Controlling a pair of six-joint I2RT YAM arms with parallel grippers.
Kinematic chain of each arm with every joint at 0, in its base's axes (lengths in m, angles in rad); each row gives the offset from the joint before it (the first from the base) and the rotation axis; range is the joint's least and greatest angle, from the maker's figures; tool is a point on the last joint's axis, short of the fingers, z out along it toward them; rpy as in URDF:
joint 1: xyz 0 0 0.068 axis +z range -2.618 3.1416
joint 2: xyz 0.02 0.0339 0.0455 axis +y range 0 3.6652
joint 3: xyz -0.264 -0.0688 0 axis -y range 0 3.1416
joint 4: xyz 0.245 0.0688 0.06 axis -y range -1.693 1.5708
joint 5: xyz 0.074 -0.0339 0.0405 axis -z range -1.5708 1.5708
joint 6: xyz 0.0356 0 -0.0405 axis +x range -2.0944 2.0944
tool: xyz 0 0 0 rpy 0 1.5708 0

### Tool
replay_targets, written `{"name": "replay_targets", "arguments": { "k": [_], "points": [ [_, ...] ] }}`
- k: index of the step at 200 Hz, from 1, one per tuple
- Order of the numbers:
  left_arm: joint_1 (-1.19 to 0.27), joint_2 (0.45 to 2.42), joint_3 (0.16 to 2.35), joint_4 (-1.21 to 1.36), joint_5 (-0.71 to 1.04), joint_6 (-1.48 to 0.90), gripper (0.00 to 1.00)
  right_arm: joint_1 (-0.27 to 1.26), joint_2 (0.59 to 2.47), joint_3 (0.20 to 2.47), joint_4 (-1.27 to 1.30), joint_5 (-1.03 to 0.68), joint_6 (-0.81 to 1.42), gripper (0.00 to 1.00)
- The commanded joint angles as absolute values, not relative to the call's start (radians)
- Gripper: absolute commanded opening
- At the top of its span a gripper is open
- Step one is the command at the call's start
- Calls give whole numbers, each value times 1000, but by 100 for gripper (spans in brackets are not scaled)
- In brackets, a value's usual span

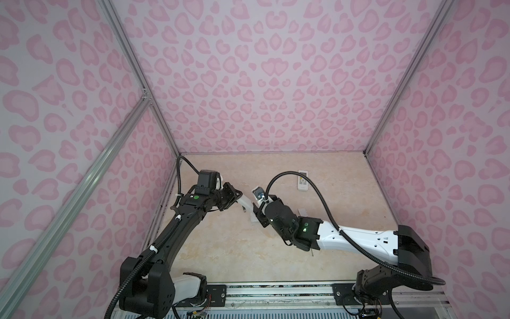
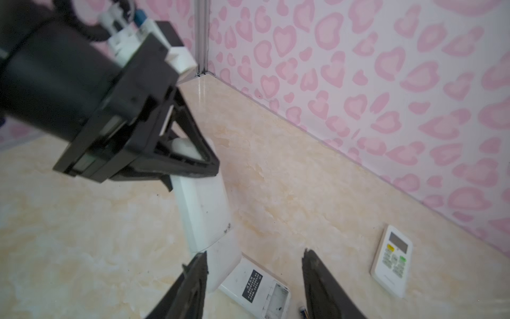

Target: Unload the batteries from the remote control

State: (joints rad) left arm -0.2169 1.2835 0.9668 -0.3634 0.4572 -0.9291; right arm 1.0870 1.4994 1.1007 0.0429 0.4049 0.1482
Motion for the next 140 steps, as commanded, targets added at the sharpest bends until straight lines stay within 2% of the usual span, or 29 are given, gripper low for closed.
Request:
{"name": "replay_targets", "arguments": {
  "k": [1, 42, 84, 140],
  "points": [
    [-215, 1277, 931, -189, 478, -899, 4, 1007, 1466, 1055, 9, 127, 458, 55],
    [-216, 1160, 761, 24, 473, -919, 4, 860, 1481, 973, 158, -178, 684, 52],
    [-215, 1044, 626, 262, 447, -968, 4, 819, 1548, 1005, 219, -302, 830, 53],
    [-215, 1000, 585, 334, 438, -1016, 4, 781, 1592, 1001, 315, -402, 936, 53]
  ]
}}
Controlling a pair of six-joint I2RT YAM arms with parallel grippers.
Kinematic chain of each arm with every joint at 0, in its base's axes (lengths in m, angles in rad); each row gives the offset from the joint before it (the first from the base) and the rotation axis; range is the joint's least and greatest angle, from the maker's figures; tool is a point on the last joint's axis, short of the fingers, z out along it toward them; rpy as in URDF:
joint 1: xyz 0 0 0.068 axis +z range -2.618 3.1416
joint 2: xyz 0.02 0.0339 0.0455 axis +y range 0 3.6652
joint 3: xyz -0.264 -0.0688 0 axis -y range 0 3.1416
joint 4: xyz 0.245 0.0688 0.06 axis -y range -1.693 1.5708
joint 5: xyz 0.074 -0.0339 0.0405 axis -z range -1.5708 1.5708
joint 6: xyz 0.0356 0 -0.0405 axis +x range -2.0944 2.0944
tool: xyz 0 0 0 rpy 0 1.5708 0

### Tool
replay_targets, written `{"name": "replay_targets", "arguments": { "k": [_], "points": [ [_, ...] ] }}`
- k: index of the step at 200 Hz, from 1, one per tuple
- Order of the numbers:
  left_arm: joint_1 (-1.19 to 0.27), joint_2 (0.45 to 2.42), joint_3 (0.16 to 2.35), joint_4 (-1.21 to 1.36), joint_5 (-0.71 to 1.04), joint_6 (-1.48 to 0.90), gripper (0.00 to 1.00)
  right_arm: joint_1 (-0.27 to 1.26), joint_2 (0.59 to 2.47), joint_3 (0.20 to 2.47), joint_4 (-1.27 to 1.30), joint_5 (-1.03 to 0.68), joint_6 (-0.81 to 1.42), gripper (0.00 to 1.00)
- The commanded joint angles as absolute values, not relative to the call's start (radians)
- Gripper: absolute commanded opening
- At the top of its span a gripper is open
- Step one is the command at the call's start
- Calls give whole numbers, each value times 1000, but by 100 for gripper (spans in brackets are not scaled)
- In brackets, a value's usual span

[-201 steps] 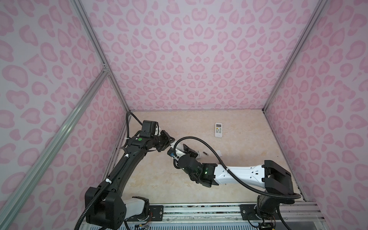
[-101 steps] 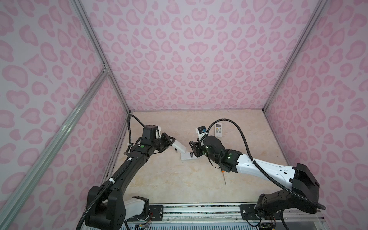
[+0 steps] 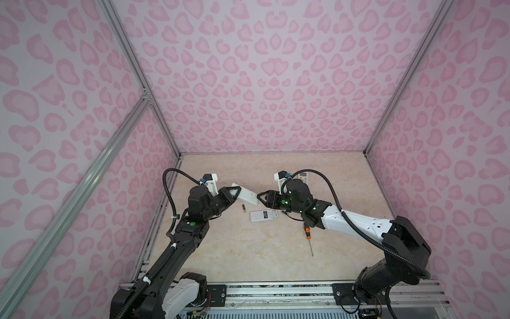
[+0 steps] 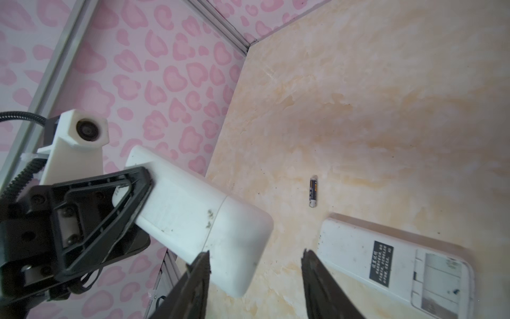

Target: Unload the batteries from the remote control

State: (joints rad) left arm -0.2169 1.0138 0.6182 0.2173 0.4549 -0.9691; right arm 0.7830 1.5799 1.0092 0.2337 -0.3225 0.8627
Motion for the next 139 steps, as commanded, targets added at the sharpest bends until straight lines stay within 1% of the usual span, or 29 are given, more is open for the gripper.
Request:
{"name": "replay_targets", "arguments": {
  "k": [1, 50, 67, 139],
  "points": [
    [-215, 999, 583, 336, 439, -1018, 4, 781, 1592, 1001, 315, -403, 937, 53],
    [-216, 1039, 498, 565, 491, -1169, 4, 779, 1565, 964, 341, -446, 991, 50],
    [-216, 1025, 496, 577, 487, -1170, 4, 781, 1562, 950, 340, -438, 994, 50],
    [-217, 1025, 490, 610, 566, -1179, 4, 780, 1591, 953, 391, -423, 1015, 50]
  ]
}}
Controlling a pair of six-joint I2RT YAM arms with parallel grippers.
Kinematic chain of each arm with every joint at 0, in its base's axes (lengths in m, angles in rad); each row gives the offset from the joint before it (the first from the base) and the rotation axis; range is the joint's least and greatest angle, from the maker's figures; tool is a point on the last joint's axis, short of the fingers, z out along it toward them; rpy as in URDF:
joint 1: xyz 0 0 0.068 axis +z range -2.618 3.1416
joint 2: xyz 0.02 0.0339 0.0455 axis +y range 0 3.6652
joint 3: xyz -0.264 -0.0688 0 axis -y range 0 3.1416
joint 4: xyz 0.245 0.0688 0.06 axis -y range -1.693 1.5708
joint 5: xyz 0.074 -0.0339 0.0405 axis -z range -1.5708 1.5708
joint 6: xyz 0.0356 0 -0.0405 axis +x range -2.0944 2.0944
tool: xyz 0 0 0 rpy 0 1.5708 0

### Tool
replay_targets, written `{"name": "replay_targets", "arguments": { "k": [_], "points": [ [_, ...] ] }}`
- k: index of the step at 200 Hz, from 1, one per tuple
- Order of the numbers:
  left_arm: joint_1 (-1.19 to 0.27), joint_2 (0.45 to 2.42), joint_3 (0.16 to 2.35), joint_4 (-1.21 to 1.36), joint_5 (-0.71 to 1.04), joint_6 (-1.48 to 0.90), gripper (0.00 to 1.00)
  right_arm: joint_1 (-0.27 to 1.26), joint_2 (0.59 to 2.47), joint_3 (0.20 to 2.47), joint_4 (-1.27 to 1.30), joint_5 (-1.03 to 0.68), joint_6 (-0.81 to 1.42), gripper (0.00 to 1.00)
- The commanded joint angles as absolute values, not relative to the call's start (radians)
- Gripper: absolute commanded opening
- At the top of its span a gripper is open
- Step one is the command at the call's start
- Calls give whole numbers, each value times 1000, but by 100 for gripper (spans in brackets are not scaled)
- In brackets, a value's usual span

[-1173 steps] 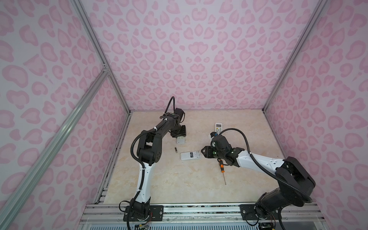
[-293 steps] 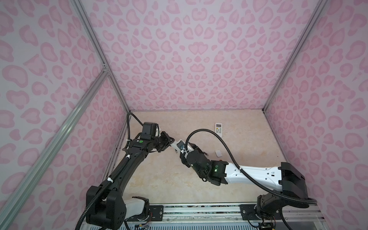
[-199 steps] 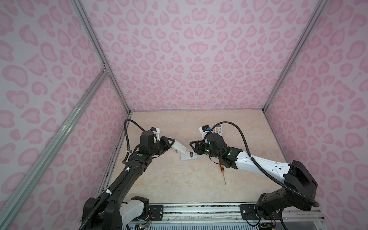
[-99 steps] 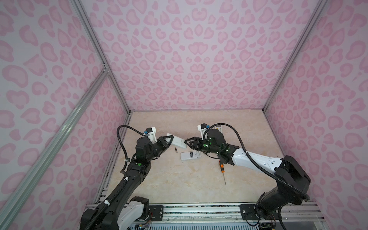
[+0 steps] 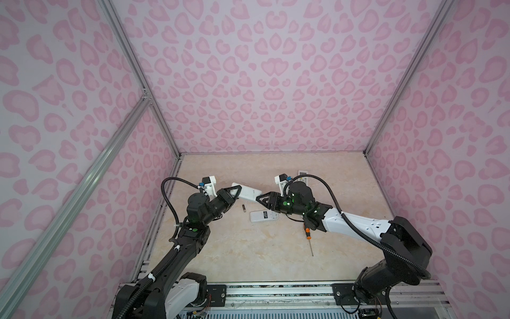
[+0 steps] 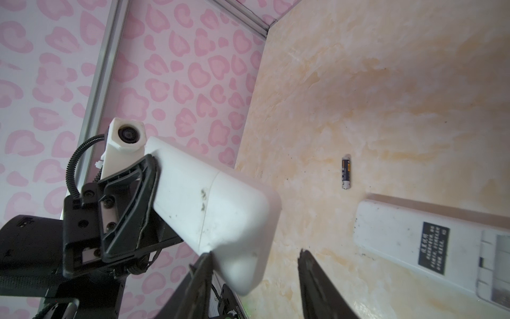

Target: Unload the batteries from the remote control

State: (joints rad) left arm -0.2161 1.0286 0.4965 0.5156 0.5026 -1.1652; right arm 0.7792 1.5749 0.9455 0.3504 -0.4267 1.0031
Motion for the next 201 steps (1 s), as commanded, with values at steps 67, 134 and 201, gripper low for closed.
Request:
{"name": "replay_targets", "arguments": {
  "k": [67, 134, 201],
  "points": [
    [-216, 1017, 474, 620, 583, -1172, 4, 779, 1624, 973, 387, -428, 1029, 36],
    [-217, 1032, 453, 640, 595, -1175, 4, 780, 1609, 912, 418, -410, 1054, 39],
    [-215, 1024, 452, 640, 618, -1179, 4, 779, 1628, 893, 484, -423, 1093, 31]
  ]
}}
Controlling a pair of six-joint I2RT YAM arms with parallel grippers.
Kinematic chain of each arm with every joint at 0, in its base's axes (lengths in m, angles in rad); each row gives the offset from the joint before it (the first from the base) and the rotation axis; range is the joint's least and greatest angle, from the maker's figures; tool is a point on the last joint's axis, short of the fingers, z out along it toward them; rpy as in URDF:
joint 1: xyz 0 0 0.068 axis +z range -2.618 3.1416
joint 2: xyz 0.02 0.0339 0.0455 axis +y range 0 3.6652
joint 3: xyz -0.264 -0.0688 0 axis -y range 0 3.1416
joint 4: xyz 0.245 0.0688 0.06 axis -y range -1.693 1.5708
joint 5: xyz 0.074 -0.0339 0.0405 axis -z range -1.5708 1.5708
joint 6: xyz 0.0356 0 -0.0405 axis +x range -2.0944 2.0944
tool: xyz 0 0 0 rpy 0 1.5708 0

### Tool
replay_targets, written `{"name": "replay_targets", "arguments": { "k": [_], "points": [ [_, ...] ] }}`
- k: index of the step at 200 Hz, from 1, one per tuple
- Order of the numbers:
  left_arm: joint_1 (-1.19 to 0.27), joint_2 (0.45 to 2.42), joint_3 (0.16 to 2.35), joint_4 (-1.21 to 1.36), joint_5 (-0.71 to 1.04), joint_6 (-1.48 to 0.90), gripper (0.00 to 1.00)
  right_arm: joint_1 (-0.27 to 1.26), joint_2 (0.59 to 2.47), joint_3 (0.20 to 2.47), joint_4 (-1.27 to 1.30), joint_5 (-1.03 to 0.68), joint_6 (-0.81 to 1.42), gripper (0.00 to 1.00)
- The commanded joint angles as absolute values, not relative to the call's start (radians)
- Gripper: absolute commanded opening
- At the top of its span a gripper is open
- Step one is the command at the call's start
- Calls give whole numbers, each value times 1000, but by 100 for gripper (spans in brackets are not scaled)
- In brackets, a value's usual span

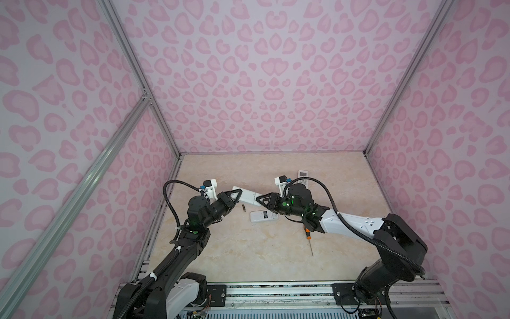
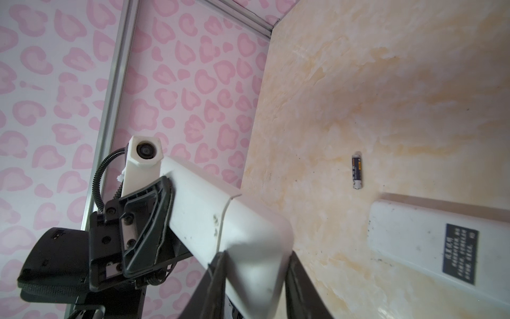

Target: Unload the batteries from the remote control

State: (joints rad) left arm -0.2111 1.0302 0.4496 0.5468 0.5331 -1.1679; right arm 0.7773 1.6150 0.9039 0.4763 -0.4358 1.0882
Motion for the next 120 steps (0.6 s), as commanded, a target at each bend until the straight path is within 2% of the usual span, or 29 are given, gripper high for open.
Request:
{"name": "replay_targets", "arguments": {
  "k": [1, 26, 59, 120],
  "points": [
    [-215, 1023, 452, 640, 618, -1180, 4, 779, 1629, 893, 485, -423, 1093, 31],
    [-215, 1030, 448, 638, 621, -1177, 4, 779, 1628, 874, 503, -416, 1097, 31],
    [-213, 1056, 457, 638, 628, -1172, 4, 764, 1648, 851, 549, -433, 1123, 38],
    [-211, 1107, 497, 638, 636, -1159, 4, 731, 1666, 836, 622, -479, 1152, 33]
  ]
}}
